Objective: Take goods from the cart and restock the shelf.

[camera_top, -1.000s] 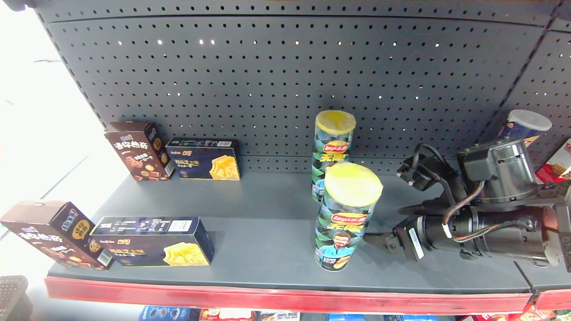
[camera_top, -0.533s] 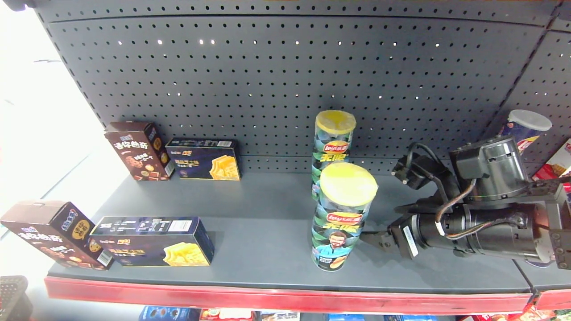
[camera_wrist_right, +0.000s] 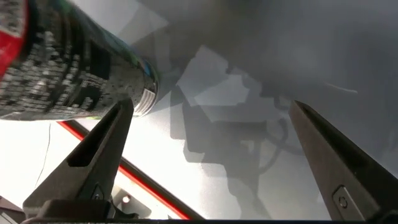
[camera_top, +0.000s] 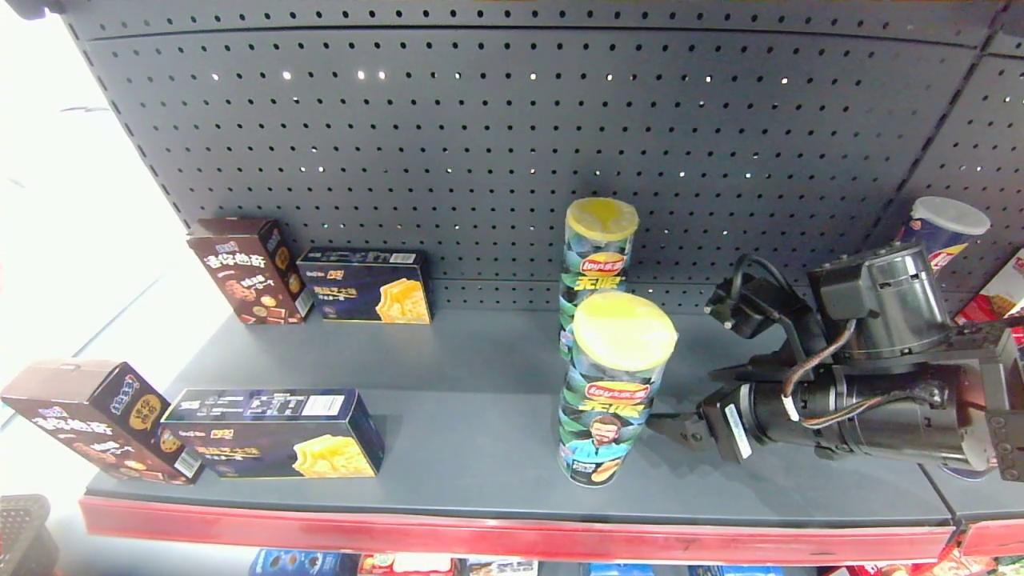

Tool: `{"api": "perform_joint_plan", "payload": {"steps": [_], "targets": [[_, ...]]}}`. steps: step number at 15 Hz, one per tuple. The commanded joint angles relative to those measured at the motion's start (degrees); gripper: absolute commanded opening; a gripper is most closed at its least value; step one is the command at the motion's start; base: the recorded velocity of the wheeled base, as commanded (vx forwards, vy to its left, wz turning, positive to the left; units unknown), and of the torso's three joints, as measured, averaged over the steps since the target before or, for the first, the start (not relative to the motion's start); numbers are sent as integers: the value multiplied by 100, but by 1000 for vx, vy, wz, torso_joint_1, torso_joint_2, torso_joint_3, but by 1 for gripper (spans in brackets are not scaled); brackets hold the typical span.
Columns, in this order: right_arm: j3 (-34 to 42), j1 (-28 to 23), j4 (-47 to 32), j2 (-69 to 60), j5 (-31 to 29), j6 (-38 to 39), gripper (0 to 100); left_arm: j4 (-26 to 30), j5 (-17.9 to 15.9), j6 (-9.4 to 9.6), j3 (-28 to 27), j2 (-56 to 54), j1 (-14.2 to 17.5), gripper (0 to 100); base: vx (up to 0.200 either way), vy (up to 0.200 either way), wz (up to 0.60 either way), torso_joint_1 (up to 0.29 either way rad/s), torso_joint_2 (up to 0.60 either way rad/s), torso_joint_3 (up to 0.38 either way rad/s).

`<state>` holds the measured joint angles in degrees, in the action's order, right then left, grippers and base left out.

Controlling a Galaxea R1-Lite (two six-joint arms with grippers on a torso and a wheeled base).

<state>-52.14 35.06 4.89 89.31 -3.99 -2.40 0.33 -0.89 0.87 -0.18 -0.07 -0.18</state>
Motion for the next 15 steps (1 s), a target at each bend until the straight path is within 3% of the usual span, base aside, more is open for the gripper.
{"api": "perform_joint_plan", "payload": {"steps": [1,6,13,15], "targets": [[46,-69,3,-379,-50,20,100,2,1,1,1,7,-8,100,0,0,0,0,0,0],[644,-96,-14,-2102,-138,29,100,2,-8,-7,1,7,-8,100,0,0,0,0,0,0],[3403,-122,-49,-5881,-76,38,100,2,-34,1,1,7,-8,100,0,0,0,0,0,0],[3562,-175,-85,-6127,-76,56,100,2,-34,1,1,7,1,100,0,0,0,0,0,0]]}}
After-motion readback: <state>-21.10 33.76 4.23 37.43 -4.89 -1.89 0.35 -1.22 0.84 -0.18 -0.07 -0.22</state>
